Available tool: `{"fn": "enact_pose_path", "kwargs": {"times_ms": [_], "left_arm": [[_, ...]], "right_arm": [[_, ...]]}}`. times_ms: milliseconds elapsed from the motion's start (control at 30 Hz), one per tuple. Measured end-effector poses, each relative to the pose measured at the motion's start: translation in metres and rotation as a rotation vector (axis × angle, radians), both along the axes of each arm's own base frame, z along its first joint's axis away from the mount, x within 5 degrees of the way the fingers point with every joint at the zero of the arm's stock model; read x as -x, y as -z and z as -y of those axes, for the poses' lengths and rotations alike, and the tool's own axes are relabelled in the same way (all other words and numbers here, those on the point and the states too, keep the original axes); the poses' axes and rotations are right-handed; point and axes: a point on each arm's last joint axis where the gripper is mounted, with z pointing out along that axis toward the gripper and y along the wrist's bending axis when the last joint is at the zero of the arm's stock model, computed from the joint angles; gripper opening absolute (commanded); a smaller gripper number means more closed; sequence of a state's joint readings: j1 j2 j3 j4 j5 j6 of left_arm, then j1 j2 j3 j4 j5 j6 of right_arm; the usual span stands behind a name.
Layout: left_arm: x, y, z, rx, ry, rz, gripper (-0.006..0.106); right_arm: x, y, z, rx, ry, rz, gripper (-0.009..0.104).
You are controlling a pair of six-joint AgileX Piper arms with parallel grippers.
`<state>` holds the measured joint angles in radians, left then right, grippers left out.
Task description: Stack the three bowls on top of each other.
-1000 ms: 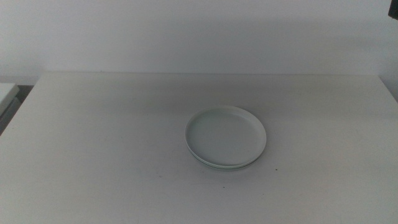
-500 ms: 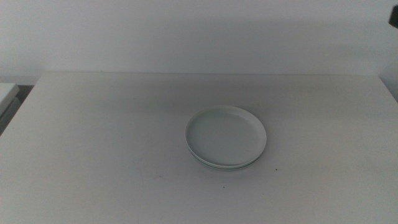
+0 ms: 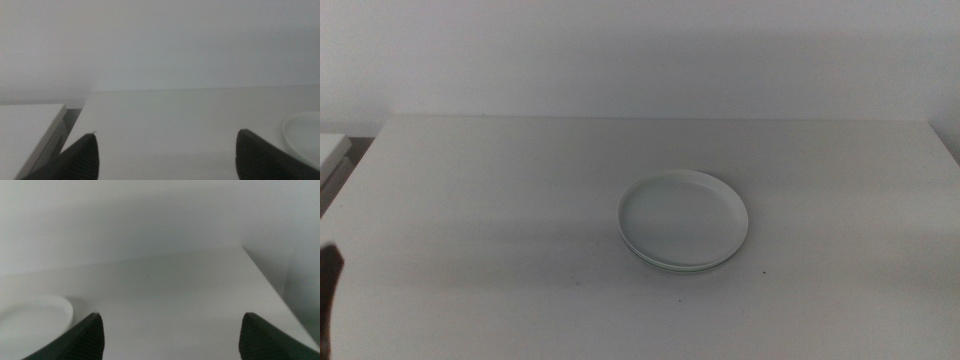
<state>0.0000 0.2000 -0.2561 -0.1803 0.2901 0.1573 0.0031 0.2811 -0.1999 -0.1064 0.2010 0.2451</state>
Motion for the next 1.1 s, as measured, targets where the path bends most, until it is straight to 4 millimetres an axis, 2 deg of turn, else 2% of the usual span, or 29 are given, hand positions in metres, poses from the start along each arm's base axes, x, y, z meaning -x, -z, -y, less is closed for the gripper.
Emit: {"fn": "enact_pose_path", "kwargs": {"times_ms": [67, 167, 233, 300, 1100], "left_arm": [[0.006, 0.016, -0.001, -0.021, -0.007, 0.023, 0.094], [0.012, 0.041, -0.002, -0.038, -0.013, 0.049, 0.094], [0.011, 0.059, -0.002, -0.043, -0.014, 0.020, 0.094], [0.010, 0.069, -0.002, -0.047, -0.012, -0.014, 0.094], [0.010, 0.067, -0.003, -0.075, -0.022, 0.032, 0.094]], "right_arm": [[0.009, 0.024, 0.000, 0.009, 0.000, -0.007, 0.087], [0.016, 0.049, 0.000, 0.014, 0.001, -0.012, 0.087], [0.021, 0.054, 0.001, 0.030, 0.009, -0.017, 0.087], [0.024, 0.056, 0.002, 0.051, 0.014, -0.011, 0.087], [0.024, 0.054, 0.003, 0.078, 0.017, 0.011, 0.087]]}}
